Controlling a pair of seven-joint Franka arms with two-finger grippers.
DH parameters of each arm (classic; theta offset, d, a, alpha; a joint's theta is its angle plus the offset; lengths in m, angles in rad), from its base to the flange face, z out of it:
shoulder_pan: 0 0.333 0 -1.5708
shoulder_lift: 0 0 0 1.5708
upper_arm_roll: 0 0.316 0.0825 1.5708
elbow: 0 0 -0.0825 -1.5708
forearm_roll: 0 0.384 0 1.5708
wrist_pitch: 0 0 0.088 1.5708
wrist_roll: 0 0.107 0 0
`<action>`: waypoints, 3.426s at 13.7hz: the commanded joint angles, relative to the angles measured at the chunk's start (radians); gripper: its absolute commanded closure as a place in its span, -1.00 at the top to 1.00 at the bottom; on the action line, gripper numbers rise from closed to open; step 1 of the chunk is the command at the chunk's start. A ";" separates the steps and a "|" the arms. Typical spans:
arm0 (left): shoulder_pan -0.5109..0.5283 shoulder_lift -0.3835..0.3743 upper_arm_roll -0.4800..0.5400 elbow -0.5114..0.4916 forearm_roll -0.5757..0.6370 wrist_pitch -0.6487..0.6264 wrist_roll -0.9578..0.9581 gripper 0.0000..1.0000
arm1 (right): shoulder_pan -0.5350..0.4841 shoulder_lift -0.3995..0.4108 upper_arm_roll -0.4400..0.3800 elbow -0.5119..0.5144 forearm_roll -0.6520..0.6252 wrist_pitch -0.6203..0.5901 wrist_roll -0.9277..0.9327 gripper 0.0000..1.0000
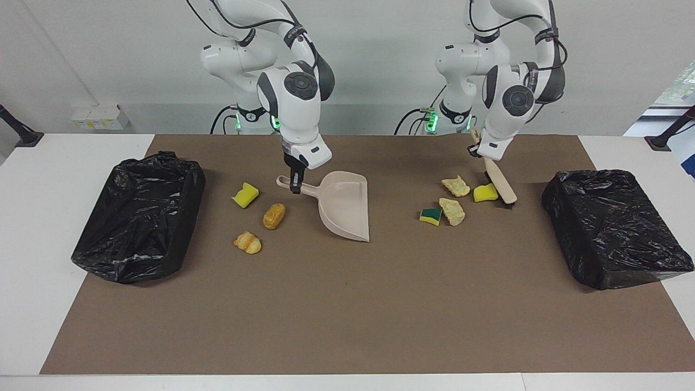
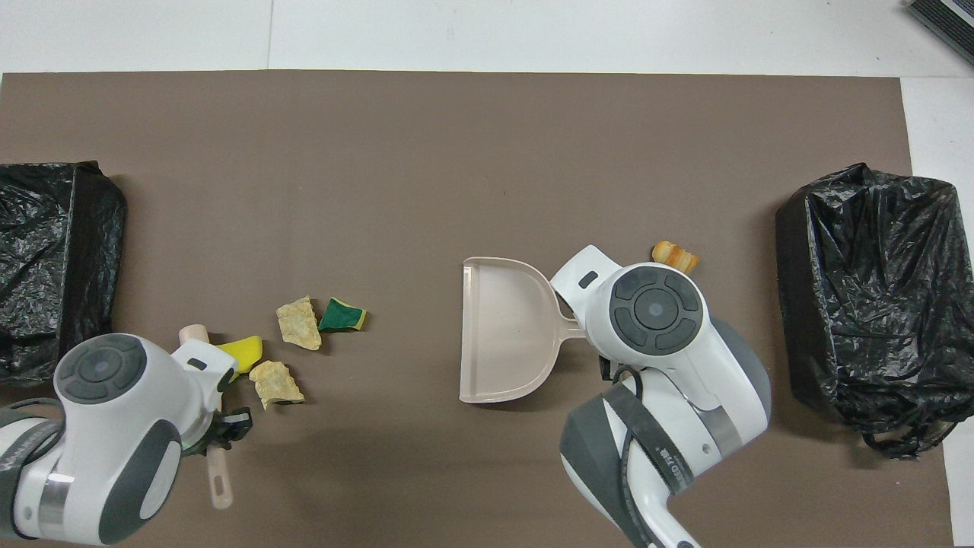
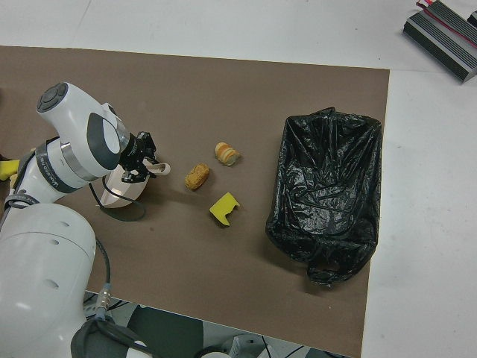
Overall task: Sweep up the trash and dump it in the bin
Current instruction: 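Sweep the sponges and bread with the brush toward the dustpan, then sweep the trash into the dustpan held by the right gripper, then sweep the remaining sponge and bread into the dustpan with the brush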
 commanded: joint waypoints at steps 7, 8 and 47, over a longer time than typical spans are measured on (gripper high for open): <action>-0.239 0.251 0.006 0.166 -0.152 0.167 -0.230 -1.00 | -0.007 -0.008 0.008 0.001 -0.005 -0.016 0.035 -1.00; -0.249 0.269 0.005 0.180 -0.152 0.176 -0.219 -1.00 | -0.007 -0.008 0.008 -0.001 -0.005 -0.016 0.035 -1.00; -0.269 0.787 0.014 0.902 0.378 0.225 0.592 -1.00 | -0.134 0.121 0.005 0.180 -0.060 0.006 -0.326 -1.00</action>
